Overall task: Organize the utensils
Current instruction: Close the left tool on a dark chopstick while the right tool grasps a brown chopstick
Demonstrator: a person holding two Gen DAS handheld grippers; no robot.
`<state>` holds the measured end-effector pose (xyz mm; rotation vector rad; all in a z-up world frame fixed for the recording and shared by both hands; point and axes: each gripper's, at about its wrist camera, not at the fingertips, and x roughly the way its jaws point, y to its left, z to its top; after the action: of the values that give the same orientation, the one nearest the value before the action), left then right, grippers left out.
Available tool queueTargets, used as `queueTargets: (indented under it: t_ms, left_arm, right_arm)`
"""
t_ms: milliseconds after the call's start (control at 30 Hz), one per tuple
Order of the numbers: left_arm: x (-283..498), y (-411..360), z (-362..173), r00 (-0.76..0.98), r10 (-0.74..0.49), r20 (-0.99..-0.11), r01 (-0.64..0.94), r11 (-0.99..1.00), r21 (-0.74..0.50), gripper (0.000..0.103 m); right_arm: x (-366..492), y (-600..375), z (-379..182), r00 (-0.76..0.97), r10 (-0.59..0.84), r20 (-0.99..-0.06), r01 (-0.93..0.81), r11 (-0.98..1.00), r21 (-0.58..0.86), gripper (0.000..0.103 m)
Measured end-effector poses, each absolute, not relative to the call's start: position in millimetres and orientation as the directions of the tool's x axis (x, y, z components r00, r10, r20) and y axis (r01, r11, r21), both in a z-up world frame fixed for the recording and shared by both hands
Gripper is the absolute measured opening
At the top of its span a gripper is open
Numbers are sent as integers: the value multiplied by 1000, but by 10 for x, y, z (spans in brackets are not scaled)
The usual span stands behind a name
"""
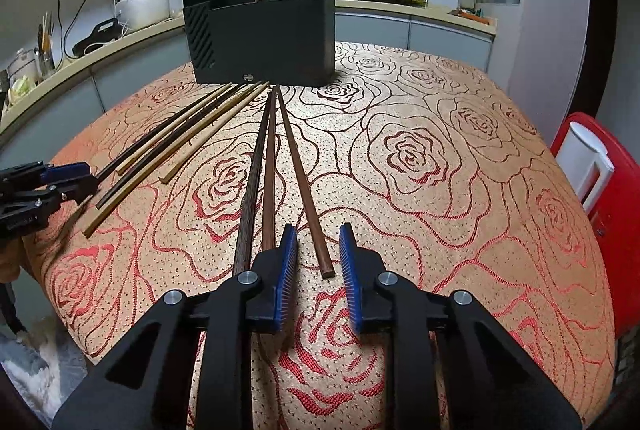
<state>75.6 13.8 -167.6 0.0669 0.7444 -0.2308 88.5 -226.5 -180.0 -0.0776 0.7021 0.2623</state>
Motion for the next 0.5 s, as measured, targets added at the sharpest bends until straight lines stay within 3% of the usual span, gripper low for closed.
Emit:
queueTargets:
  t_ms: [200, 500]
  left_arm:
    - [765, 154, -1675, 705, -196, -682, 238, 971, -32, 8]
    - [750, 185, -1528, 710, -192, -678, 247, 969, -15, 7]
  right_arm:
    - [890, -2277, -1794, 728, 215, -651, -267, 963, 20, 10]
    - [859, -2315, -1729, 726, 216, -653, -260, 965, 30, 8]
